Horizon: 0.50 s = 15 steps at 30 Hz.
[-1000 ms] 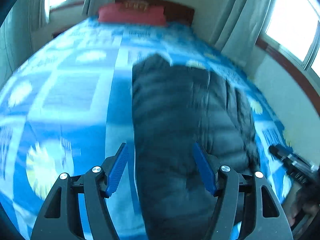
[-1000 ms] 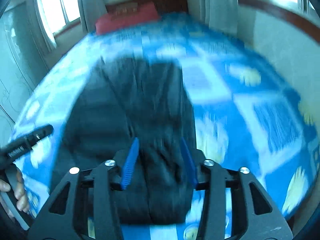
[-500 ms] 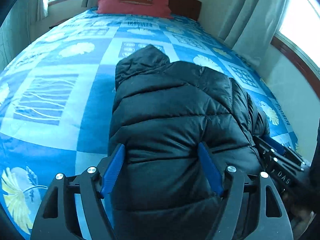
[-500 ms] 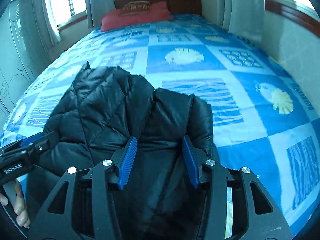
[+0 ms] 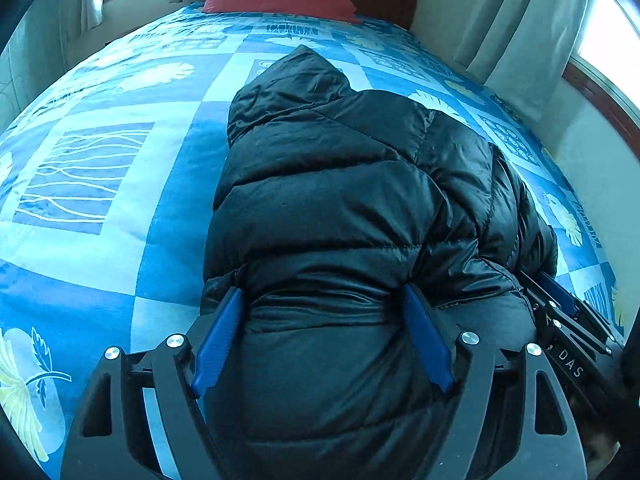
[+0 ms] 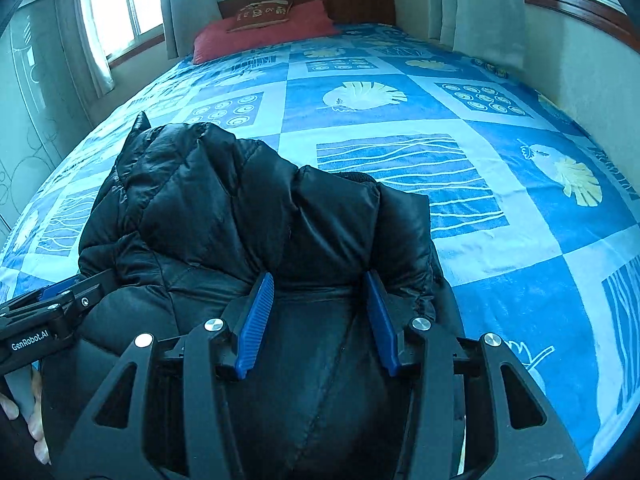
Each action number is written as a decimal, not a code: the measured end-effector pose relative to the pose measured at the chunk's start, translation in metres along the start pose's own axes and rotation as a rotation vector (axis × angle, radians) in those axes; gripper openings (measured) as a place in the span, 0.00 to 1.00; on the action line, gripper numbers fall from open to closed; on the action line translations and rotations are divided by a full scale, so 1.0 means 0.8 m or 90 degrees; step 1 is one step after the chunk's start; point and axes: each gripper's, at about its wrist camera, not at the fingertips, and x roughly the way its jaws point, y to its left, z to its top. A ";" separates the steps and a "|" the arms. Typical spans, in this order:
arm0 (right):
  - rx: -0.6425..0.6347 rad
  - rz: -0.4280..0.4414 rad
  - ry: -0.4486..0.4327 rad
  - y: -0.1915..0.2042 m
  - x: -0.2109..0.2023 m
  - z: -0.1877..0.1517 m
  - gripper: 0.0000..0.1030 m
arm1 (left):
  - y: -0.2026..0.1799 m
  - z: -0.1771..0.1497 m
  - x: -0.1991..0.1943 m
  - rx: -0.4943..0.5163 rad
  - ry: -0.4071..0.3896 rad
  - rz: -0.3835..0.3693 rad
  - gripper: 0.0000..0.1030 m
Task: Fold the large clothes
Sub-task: 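Grasp the jacket bundle end with the left tool while the right tool holds its edge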
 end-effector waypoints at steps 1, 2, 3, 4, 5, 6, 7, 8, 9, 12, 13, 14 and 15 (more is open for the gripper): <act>-0.001 -0.002 0.000 0.001 0.000 0.000 0.45 | -0.001 0.000 0.001 -0.003 0.002 0.003 0.76; -0.002 -0.004 0.000 0.001 0.000 -0.001 0.45 | -0.001 -0.001 0.001 -0.002 0.002 0.004 0.76; -0.004 -0.005 -0.001 0.002 0.000 -0.001 0.45 | -0.002 -0.001 0.001 -0.001 0.001 0.005 0.76; -0.005 -0.006 -0.002 0.002 -0.001 -0.001 0.45 | -0.001 0.000 0.001 -0.001 0.000 0.006 0.76; -0.005 -0.007 -0.003 0.002 -0.002 -0.001 0.44 | -0.001 0.000 0.000 0.000 -0.001 0.006 0.76; -0.007 -0.008 -0.005 0.003 -0.003 -0.001 0.44 | -0.001 0.000 -0.001 0.000 -0.002 0.006 0.76; -0.008 -0.009 -0.006 0.003 -0.004 -0.001 0.44 | -0.001 -0.001 -0.001 0.000 -0.003 0.006 0.76; -0.009 -0.011 -0.008 0.004 -0.005 -0.001 0.44 | -0.001 -0.001 -0.002 0.000 -0.004 0.005 0.76; -0.009 -0.010 -0.010 0.004 -0.006 -0.002 0.44 | -0.001 -0.001 -0.003 0.000 -0.005 0.004 0.76; -0.012 -0.015 -0.012 0.005 -0.008 -0.001 0.44 | -0.002 -0.002 -0.004 0.002 -0.006 0.008 0.76; -0.014 -0.017 -0.012 0.006 -0.009 0.000 0.44 | -0.003 -0.002 -0.005 0.003 -0.007 0.010 0.76; -0.018 -0.022 -0.012 0.008 -0.011 0.001 0.44 | -0.004 -0.002 -0.006 0.004 -0.007 0.011 0.76; -0.022 -0.025 -0.013 0.010 -0.013 0.001 0.45 | -0.004 -0.002 -0.007 0.004 -0.008 0.011 0.76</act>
